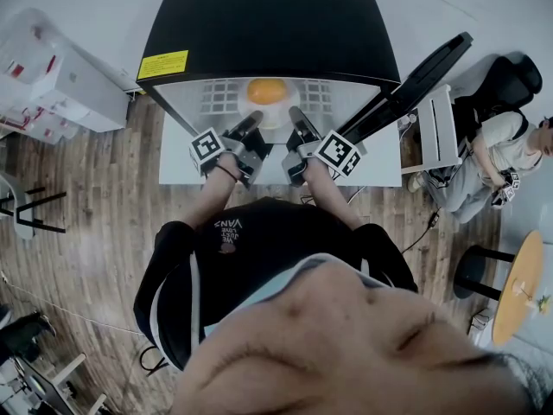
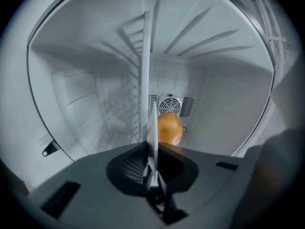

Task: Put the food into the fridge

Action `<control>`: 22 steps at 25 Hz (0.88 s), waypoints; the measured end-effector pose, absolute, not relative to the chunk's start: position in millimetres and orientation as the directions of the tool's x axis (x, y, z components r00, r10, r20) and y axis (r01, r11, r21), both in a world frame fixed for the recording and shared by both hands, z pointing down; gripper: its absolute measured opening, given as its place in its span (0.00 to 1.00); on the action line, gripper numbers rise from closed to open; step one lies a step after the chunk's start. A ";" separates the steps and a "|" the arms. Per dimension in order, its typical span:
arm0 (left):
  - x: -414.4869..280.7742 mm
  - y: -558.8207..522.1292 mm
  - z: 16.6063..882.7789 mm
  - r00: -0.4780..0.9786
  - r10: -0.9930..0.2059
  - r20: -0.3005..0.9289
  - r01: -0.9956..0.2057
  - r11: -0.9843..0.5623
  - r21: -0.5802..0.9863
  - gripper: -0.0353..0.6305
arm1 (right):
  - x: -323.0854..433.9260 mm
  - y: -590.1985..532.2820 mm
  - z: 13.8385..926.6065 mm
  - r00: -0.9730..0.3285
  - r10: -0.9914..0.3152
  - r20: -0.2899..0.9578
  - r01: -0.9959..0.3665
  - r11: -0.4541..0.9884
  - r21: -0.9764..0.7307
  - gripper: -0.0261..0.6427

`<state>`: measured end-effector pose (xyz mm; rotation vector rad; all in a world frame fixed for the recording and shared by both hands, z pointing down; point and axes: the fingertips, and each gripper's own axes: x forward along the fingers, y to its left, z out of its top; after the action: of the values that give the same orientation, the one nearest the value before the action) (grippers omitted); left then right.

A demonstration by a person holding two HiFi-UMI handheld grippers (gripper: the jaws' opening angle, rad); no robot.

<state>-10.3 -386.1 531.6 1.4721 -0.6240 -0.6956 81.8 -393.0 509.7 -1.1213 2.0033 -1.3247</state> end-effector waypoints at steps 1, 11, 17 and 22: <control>-9.9 -386.4 531.8 0.664 -0.746 -0.042 0.038 -0.022 0.999 0.10 | 82.4 -392.1 510.0 -0.543 -0.839 0.044 -0.376 0.196 -0.906 0.10; -11.1 -387.4 538.4 0.671 -0.741 -0.026 0.021 -0.016 1.000 0.10 | 87.5 -386.0 511.4 -0.528 -0.848 0.053 -0.418 0.205 -0.885 0.13; -11.4 -388.0 536.6 0.665 -0.746 -0.028 0.028 -0.012 1.000 0.10 | 91.8 -383.4 508.6 -0.517 -0.854 0.058 -0.452 0.215 -0.865 0.13; -11.9 -388.3 537.4 0.665 -0.746 -0.033 0.030 -0.016 0.999 0.10 | 93.3 -379.2 503.9 -0.504 -0.861 0.064 -0.533 0.252 -0.808 0.13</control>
<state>-11.9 -388.3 537.4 1.4713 -0.6303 -0.6858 93.3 -379.2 503.9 -1.2729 2.1376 -1.1393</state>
